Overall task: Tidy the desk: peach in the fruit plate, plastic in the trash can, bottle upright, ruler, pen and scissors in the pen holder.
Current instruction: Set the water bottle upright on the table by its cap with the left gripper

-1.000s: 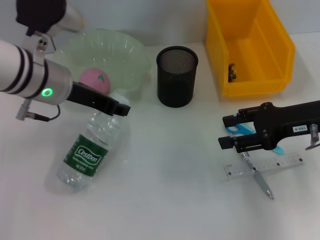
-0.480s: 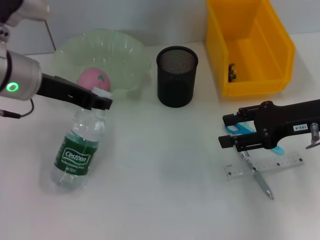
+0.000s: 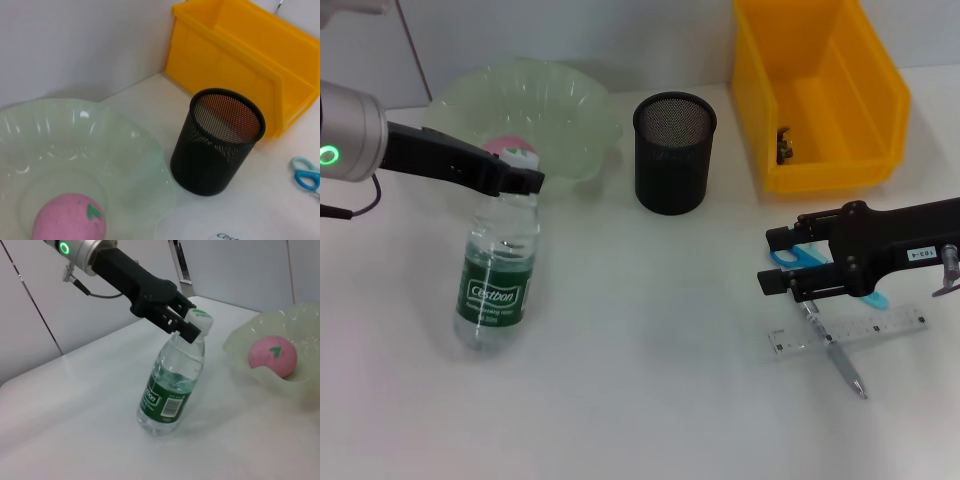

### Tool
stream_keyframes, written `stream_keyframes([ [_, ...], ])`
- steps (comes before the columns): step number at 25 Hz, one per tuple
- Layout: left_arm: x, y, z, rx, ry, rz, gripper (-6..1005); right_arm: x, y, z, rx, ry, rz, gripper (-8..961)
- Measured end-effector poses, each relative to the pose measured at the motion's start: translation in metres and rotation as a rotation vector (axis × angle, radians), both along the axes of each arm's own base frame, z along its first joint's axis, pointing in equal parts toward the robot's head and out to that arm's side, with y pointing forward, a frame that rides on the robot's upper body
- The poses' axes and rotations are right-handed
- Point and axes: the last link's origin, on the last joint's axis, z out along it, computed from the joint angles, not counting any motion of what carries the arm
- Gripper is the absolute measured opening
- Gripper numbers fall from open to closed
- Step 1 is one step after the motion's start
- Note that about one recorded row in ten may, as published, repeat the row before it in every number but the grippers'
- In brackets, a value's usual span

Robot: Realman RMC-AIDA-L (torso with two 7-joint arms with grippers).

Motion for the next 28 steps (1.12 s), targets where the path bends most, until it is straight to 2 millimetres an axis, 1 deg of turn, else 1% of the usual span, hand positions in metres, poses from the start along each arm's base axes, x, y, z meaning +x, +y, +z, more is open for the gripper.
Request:
stream_keyframes([
  [5,-0.002,-0.001,0.009,0.013,-0.011,0.001,477,0.000,0.000,0.000,0.000,0.000,-0.002,689],
  [7,-0.004,-0.001,0.019,0.037,-0.022,0.005,478,0.000,0.000,0.000,-0.001,0.001,-0.003,689],
  [17,-0.005,-0.004,0.025,0.046,-0.029,0.000,486,0.000,0.000,0.000,-0.001,0.001,-0.006,689],
  [21,-0.006,-0.004,0.031,0.058,-0.044,0.002,488,0.000,0.000,0.001,0.001,0.000,-0.007,688],
  [28,-0.005,-0.004,0.030,0.057,-0.045,-0.010,493,-0.001,0.000,0.001,-0.001,0.001,-0.010,688],
])
